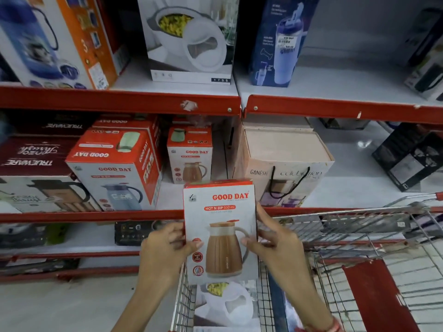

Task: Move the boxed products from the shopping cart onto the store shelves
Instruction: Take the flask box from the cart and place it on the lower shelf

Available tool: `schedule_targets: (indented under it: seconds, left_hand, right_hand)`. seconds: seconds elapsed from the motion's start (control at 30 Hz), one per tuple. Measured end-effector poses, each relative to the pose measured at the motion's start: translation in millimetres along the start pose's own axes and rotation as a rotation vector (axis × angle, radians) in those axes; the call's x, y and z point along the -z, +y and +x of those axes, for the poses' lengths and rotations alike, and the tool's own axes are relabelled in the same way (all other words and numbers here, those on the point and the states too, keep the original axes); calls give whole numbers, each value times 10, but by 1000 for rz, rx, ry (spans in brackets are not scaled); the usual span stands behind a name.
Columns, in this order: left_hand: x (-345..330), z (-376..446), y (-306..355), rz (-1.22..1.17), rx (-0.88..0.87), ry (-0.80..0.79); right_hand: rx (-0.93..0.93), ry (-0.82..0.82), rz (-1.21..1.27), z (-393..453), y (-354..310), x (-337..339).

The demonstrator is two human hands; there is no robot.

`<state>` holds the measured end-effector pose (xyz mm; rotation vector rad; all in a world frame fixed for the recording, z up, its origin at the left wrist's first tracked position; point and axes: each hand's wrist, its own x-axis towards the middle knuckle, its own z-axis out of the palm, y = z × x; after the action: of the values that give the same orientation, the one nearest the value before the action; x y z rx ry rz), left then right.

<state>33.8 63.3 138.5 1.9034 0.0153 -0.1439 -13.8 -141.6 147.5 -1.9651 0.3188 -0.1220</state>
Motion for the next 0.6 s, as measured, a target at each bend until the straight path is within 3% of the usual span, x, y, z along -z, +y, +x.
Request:
schedule_targets:
  seconds: [0.27, 0.6]
  left_hand:
    - [183, 696, -270, 557, -189, 241]
    - [140, 1324, -453, 527, -76, 247]
  right_hand:
    - [40, 169, -76, 582, -40, -706]
    - [54, 294, -154, 1301, 186, -1296]
